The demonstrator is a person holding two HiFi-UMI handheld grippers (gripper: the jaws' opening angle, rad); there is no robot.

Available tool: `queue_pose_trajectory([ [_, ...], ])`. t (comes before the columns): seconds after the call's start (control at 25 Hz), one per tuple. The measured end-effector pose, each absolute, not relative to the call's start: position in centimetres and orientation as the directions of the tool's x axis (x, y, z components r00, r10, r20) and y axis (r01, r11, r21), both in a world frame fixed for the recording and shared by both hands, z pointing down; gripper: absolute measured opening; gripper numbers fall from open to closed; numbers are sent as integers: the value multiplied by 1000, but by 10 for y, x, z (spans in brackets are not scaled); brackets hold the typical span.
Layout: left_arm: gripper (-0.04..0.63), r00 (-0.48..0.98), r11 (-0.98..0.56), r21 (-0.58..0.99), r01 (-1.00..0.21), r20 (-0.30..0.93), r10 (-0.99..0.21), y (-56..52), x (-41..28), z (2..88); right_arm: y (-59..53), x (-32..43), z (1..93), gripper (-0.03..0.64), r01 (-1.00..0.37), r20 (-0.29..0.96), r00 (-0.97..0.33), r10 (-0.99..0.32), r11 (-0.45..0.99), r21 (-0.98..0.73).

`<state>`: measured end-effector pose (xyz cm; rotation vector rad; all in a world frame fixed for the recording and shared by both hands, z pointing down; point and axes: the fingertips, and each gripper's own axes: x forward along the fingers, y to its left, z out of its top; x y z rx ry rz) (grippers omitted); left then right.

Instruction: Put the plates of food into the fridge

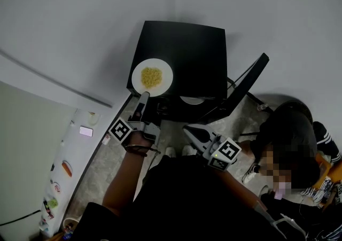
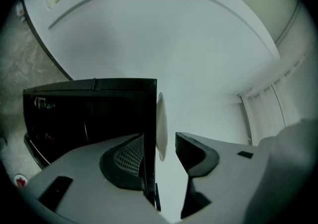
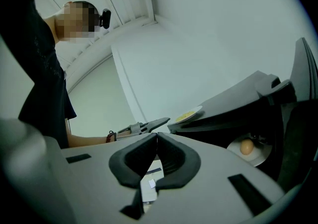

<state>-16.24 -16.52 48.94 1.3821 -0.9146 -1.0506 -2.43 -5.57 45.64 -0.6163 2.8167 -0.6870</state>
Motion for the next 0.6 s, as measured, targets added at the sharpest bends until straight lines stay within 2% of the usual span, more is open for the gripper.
queue_pose_trajectory([
  [0.2, 207, 296, -62, 997, 42, -72, -952, -167, -168, 494, -53, -29, 464, 26, -357, -35, -907, -420, 810, -465],
  [0.48, 56, 299, -80, 997, 11, -80, -951, -166, -174, 481, -44, -37, 464, 26, -322, -39, -921, -387, 814, -484],
  [0.6, 46, 295, -70, 997, 30, -76, -952, -170, -173, 485, -46, -35, 465, 26, -319, -37, -922, -386, 809, -493],
])
